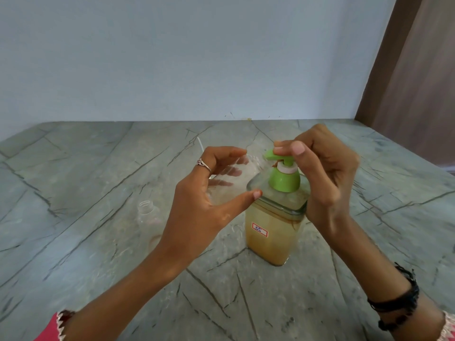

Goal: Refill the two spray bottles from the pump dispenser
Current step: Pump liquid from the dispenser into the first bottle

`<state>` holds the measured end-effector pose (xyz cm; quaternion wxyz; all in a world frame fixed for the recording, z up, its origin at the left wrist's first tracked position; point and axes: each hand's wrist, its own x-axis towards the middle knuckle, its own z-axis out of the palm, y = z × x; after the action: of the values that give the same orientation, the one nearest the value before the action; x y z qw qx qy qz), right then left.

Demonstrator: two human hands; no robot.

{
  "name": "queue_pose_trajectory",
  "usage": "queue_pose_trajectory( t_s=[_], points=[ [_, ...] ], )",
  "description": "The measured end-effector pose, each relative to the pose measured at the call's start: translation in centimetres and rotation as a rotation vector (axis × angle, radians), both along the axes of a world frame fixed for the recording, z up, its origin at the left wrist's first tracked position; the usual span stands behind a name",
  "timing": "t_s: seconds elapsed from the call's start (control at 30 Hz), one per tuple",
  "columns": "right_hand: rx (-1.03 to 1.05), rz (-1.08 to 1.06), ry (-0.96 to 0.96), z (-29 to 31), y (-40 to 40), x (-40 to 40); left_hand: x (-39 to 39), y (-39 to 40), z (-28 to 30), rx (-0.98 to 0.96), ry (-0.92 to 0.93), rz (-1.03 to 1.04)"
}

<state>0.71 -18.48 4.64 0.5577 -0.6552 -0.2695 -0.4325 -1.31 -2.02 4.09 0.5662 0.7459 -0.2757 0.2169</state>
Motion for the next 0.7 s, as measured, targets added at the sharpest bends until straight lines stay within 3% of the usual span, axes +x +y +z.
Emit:
queue_pose_trajectory(
  t_s=[0.2,0.43,0.7],
  points=[
    [0.002,0.101,0.016,-0.9,0.0,-0.3,0.0,0.0,0.1,-0.007,0.001,-0.006],
    [-0.112,0.070,0.013,-1.3,-0.4,-0.3,-0.3,0.0,0.4,-0.021,0.012,0.002],
    [-0.138,0.169,0.188,-1.0,-0.6,-0.8,-0.4,0.0,0.5,-0.012,0.009,0.015]
  ],
)
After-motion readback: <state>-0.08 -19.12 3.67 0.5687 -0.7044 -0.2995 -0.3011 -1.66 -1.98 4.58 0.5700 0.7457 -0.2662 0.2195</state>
